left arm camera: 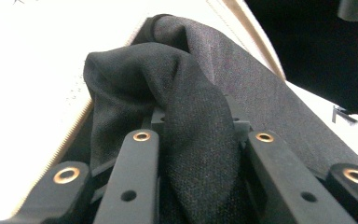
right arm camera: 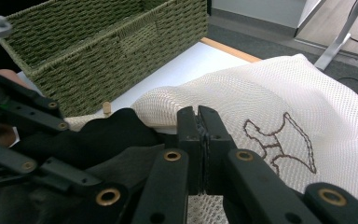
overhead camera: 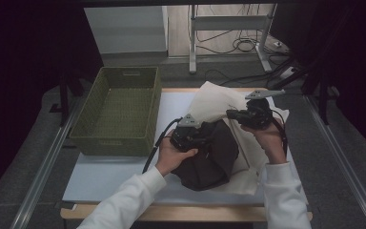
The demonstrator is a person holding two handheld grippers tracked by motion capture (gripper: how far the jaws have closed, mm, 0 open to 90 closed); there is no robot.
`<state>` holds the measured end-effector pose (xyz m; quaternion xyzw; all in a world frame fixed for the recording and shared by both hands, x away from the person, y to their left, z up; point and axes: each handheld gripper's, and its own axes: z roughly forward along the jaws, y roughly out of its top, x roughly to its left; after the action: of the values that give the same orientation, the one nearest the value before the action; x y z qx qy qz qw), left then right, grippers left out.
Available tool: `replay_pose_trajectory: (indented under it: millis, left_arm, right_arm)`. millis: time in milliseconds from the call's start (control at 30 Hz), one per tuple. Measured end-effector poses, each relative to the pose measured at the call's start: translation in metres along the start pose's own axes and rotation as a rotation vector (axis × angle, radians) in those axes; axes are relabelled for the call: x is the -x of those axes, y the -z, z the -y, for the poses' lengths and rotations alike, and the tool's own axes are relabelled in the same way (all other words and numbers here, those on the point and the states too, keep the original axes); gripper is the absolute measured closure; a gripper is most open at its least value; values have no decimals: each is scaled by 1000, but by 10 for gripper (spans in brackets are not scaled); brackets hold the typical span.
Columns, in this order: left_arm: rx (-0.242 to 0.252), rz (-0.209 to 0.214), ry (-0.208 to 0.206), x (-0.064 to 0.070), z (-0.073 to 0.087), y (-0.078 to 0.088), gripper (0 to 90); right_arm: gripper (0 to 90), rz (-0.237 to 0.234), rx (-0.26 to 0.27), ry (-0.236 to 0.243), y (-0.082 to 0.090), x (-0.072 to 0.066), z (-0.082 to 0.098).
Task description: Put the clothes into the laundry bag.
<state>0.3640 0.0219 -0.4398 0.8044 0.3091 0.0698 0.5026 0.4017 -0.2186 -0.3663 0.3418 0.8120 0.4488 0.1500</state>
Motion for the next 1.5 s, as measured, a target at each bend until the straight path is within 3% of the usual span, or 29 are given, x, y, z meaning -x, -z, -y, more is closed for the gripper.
replay_pose_trajectory:
  millis: [567, 733, 900, 1033, 1167, 1267, 1400, 1500]
  left_arm:
    - [-6, -34, -1, -2, -18, -21, 735]
    - [-20, -47, -43, 5, -22, -32, 734]
    - [-40, -51, -55, 9, -26, -45, 732]
    - [-42, -80, -73, 8, -29, -52, 730]
    - [-28, -92, -56, 3, -31, -57, 722]
    - [-22, -78, -41, 2, -29, -58, 715]
    - [-26, -52, -35, 3, -25, -51, 635]
    - [-4, -62, -25, 5, -21, -42, 482]
  right_arm:
    - [891, -16, 10, 6, 1, -3, -2]
    - [890, -15, 10, 10, 2, -4, -2]
    - [890, -22, 13, 9, 3, -5, -3]
    - [890, -23, 20, 12, 5, -7, -4]
    - [890, -22, 24, 12, 7, -6, -4]
    - [890, -22, 22, 8, 7, -5, -4]
    - [890, -23, 14, 0, 6, -2, -2]
    - [890, -22, 13, 1, 4, -1, -1]
